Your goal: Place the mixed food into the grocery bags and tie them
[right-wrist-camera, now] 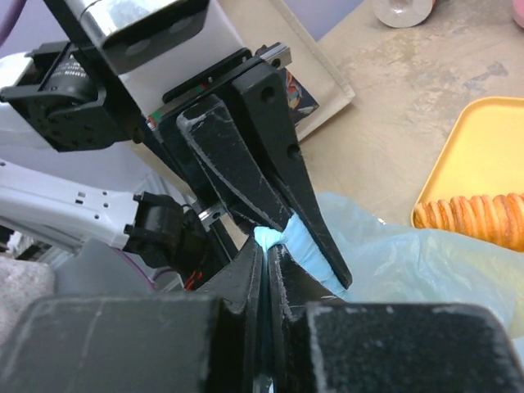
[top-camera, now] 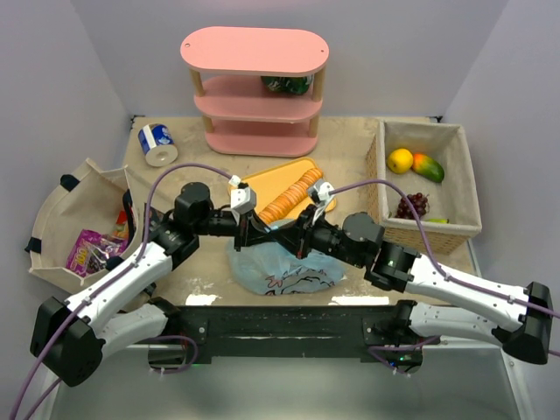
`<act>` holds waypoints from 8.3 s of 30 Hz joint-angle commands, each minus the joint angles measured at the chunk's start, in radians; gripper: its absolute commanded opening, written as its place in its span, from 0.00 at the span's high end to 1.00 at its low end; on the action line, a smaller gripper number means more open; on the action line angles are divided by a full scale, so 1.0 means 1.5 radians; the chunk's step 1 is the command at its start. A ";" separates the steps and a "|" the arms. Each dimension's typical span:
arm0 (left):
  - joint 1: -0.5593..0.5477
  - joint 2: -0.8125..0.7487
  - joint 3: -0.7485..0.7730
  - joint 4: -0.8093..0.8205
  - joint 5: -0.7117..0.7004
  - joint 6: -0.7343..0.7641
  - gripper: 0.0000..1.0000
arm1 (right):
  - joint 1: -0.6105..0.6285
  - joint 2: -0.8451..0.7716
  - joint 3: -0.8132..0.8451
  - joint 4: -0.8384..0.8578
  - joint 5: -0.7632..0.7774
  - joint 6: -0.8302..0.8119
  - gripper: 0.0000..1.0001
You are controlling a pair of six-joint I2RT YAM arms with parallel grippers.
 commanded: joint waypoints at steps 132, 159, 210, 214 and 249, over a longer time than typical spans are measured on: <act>-0.027 0.046 0.015 0.204 -0.003 -0.139 1.00 | 0.028 -0.108 0.042 -0.136 0.037 -0.203 1.00; -0.028 0.108 -0.010 0.400 0.106 -0.263 0.56 | 0.028 -0.052 0.039 -0.054 0.133 -0.064 1.00; -0.032 0.079 0.027 0.230 0.251 -0.127 1.00 | -0.076 -0.037 0.042 -0.323 -0.113 -0.464 0.43; -0.032 0.079 0.027 0.225 0.250 -0.125 1.00 | -0.076 -0.053 0.026 -0.278 -0.068 -0.457 0.51; -0.021 0.095 0.020 0.207 0.031 -0.129 1.00 | -0.058 -0.149 -0.028 -0.191 0.148 -0.182 0.33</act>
